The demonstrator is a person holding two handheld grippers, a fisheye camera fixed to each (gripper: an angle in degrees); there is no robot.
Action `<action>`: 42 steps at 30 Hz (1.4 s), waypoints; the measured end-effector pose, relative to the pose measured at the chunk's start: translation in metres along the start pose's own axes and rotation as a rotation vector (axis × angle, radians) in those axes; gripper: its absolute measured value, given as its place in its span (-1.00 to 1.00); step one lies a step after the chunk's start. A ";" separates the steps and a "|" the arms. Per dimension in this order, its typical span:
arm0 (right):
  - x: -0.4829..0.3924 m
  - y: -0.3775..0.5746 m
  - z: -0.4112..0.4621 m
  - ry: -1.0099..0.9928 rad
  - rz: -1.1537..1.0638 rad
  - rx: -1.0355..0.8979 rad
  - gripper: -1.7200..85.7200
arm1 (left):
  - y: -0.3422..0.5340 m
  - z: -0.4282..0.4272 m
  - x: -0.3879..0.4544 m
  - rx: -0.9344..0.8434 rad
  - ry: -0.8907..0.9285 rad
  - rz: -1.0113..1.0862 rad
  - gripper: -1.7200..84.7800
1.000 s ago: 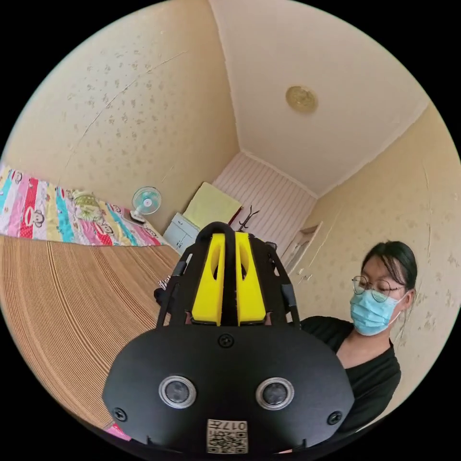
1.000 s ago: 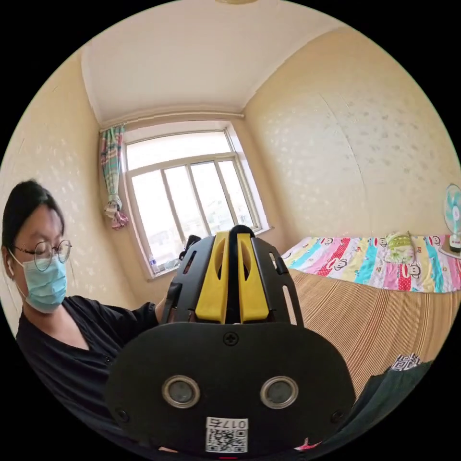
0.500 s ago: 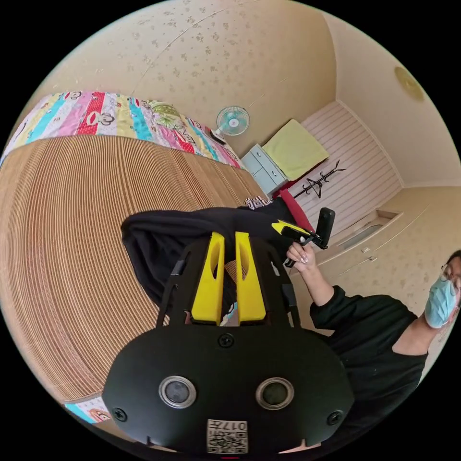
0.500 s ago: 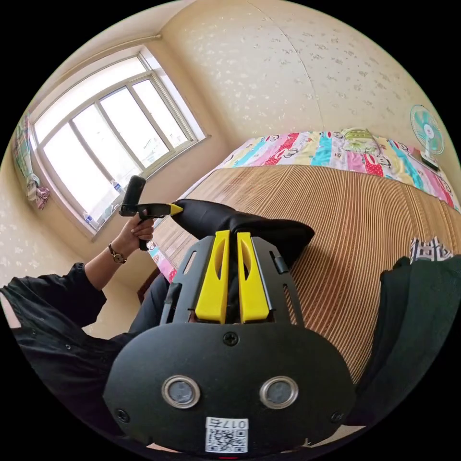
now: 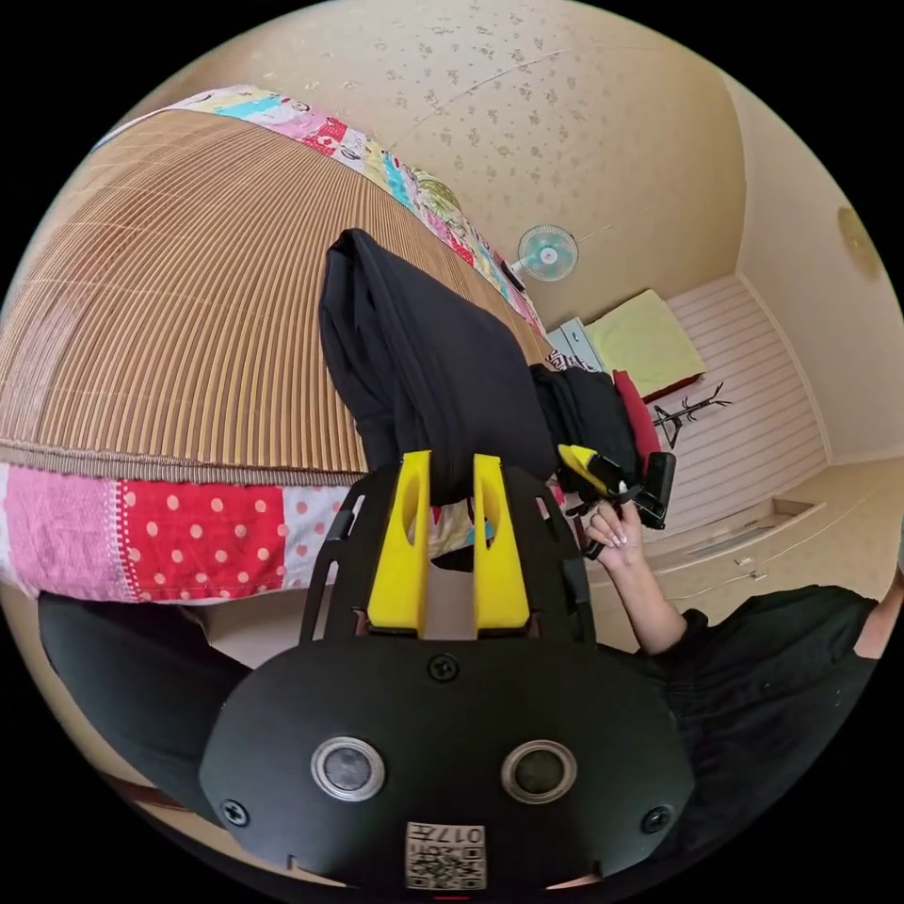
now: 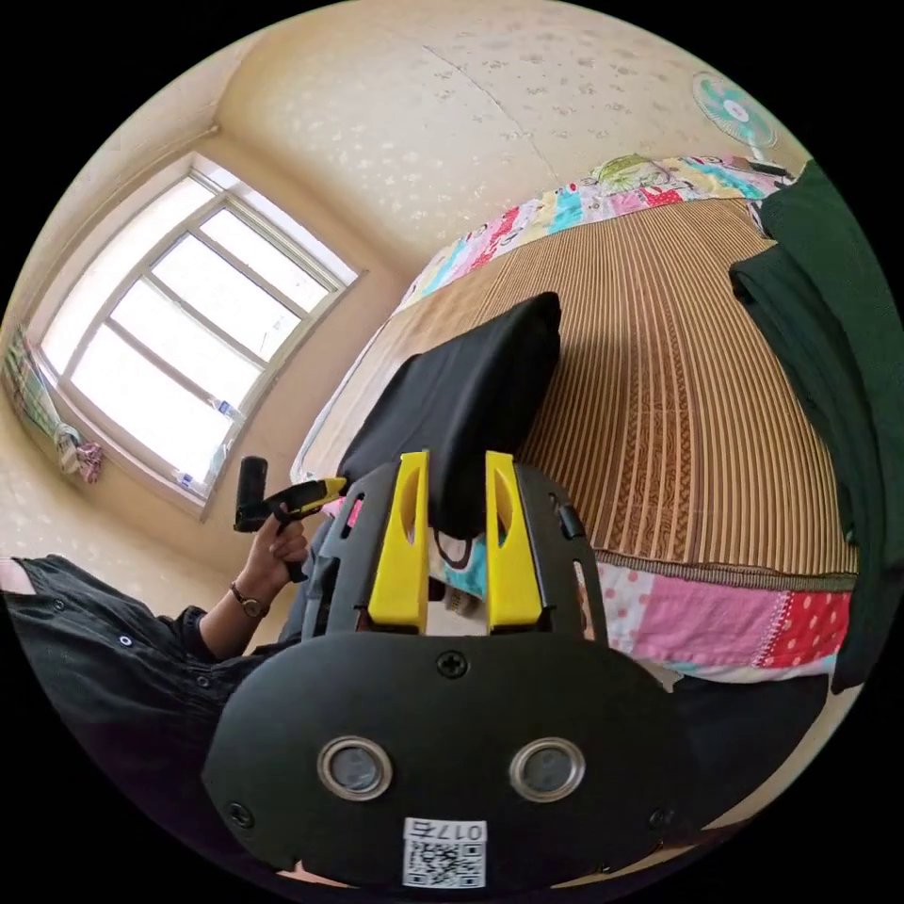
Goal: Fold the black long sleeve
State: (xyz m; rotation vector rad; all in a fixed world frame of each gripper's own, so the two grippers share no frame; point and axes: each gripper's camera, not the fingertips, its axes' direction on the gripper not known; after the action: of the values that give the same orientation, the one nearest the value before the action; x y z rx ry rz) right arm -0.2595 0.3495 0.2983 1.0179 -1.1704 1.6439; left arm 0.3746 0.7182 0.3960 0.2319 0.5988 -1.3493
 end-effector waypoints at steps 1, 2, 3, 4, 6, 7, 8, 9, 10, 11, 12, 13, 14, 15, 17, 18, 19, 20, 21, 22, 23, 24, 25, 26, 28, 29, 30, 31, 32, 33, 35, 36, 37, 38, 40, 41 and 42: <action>0.006 -0.017 0.006 -0.031 0.027 -0.011 -0.69 | 0.004 -0.004 0.003 0.018 -0.021 -0.002 -0.76; 0.009 -0.035 0.018 -0.036 0.030 -0.043 -0.66 | 0.006 -0.007 0.005 0.027 -0.026 0.000 -0.76; 0.010 -0.042 0.025 -0.027 0.022 -0.058 -0.65 | 0.010 -0.012 0.008 0.045 -0.032 0.007 -0.76; 0.012 -0.056 0.042 0.007 0.005 -0.091 -0.64 | 0.014 -0.016 0.010 0.055 -0.039 0.011 -0.76; 0.016 -0.075 0.073 0.054 -0.007 -0.162 -0.63 | 0.019 -0.024 0.011 0.066 -0.049 0.009 -0.76; 0.020 -0.084 0.093 0.061 -0.001 -0.206 -0.63 | 0.022 -0.031 0.009 0.074 -0.052 0.003 -0.76; 0.023 -0.092 0.112 0.050 0.011 -0.235 -0.63 | 0.024 -0.035 0.008 0.078 -0.051 -0.001 -0.76; 0.023 -0.096 0.121 0.045 0.018 -0.246 -0.63 | 0.026 -0.045 0.005 0.090 -0.051 -0.010 -0.76; 0.024 -0.103 0.141 0.060 0.037 -0.280 -0.63 | 0.030 -0.059 0.002 0.114 -0.057 -0.015 -0.76; 0.019 -0.108 0.161 0.105 0.029 -0.318 -0.64 | 0.033 -0.067 0.000 0.129 -0.063 -0.017 -0.76; 0.014 -0.111 0.170 0.136 0.004 -0.328 -0.64 | 0.039 -0.084 -0.004 0.161 -0.082 -0.021 -0.76; 0.000 -0.115 0.183 0.186 -0.059 -0.333 -0.65 | 0.046 -0.102 -0.008 0.193 -0.111 -0.030 -0.76; -0.011 -0.121 0.197 0.200 -0.087 -0.334 -0.66 | 0.050 -0.111 -0.011 0.211 -0.126 -0.036 -0.76; -0.016 -0.124 0.204 0.195 -0.086 -0.340 -0.66 | 0.059 -0.129 -0.017 0.247 -0.156 -0.049 -0.76; -0.044 -0.134 0.243 0.155 -0.110 -0.362 -0.68 | 0.073 -0.155 -0.026 0.301 -0.199 -0.072 -0.76; -0.052 -0.135 0.255 0.149 -0.128 -0.367 -0.69 | 0.083 -0.171 -0.034 0.329 -0.223 -0.099 -0.76; -0.072 -0.140 0.280 0.139 -0.157 -0.380 -0.69 | 0.093 -0.185 -0.041 0.357 -0.239 -0.130 -0.76; -0.095 -0.145 0.307 0.130 -0.190 -0.398 -0.69 | 0.098 -0.192 -0.045 0.371 -0.243 -0.144 -0.76; -0.107 -0.148 0.321 0.125 -0.207 -0.407 -0.69 | 0.108 -0.204 -0.051 0.397 -0.251 -0.168 -0.76; -0.132 -0.153 0.350 0.116 -0.241 -0.428 -0.69 | 0.118 -0.215 -0.057 0.416 -0.263 -0.195 -0.76; -0.158 -0.158 0.381 0.102 -0.272 -0.450 -0.69 | 0.123 -0.219 -0.059 0.423 -0.269 -0.208 -0.76; -0.170 -0.160 0.397 0.094 -0.280 -0.458 -0.69 | 0.134 -0.228 -0.062 0.432 -0.285 -0.236 -0.76; -0.194 -0.163 0.428 0.073 -0.277 -0.472 -0.69 | 0.146 -0.236 -0.064 0.442 -0.301 -0.255 -0.76; -0.217 -0.163 0.458 0.051 -0.259 -0.482 -0.69 | 0.152 -0.239 -0.064 0.446 -0.309 -0.262 -0.76; -0.253 -0.162 0.499 0.030 -0.246 -0.487 -0.69 | 0.177 -0.247 -0.066 0.453 -0.358 -0.306 -0.76; -0.277 -0.160 0.520 0.030 -0.224 -0.474 -0.69 | 0.182 -0.248 -0.067 0.448 -0.368 -0.319 -0.76; -0.289 -0.160 0.530 0.034 -0.206 -0.468 -0.69 | 0.191 -0.249 -0.071 0.436 -0.382 -0.347 -0.76; -0.310 -0.160 0.549 0.046 -0.161 -0.465 -0.68 | 0.199 -0.250 -0.077 0.427 -0.386 -0.379 -0.76; -0.329 -0.159 0.565 0.053 -0.116 -0.468 -0.68 | 0.203 -0.250 -0.079 0.426 -0.383 -0.395 -0.76; -0.338 -0.159 0.572 0.054 -0.102 -0.470 -0.69 | 0.209 -0.250 -0.084 0.428 -0.367 -0.416 -0.76; -0.368 -0.156 0.597 0.036 -0.136 -0.525 -0.69 | 0.212 -0.249 -0.089 0.430 -0.345 -0.426 -0.76; -0.373 -0.156 0.600 0.022 -0.163 -0.547 -0.69 | 0.211 -0.248 -0.091 0.427 -0.342 -0.421 -0.76; -0.379 -0.155 0.601 -0.017 -0.214 -0.583 -0.69 | 0.208 -0.247 -0.091 0.422 -0.347 -0.406 -0.76; -0.378 -0.153 0.591 -0.071 -0.243 -0.591 -0.71 | 0.206 -0.246 -0.090 0.418 -0.351 -0.396 -0.76; -0.362 -0.147 0.556 -0.181 -0.282 -0.550 -0.75 | 0.195 -0.240 -0.086 0.401 -0.369 -0.347 -0.76; -0.347 -0.139 0.525 -0.247 -0.331 -0.514 -0.78 | 0.192 -0.238 -0.085 0.395 -0.371 -0.331 -0.76; -0.338 -0.134 0.507 -0.266 -0.354 -0.499 -0.80 | 0.184 -0.232 -0.081 0.378 -0.377 -0.296 -0.76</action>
State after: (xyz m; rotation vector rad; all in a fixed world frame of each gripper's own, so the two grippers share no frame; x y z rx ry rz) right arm 0.0393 -0.1734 0.1345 1.0574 -1.3897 0.8957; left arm 0.4801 0.9414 0.2133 0.1907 0.0564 -1.7380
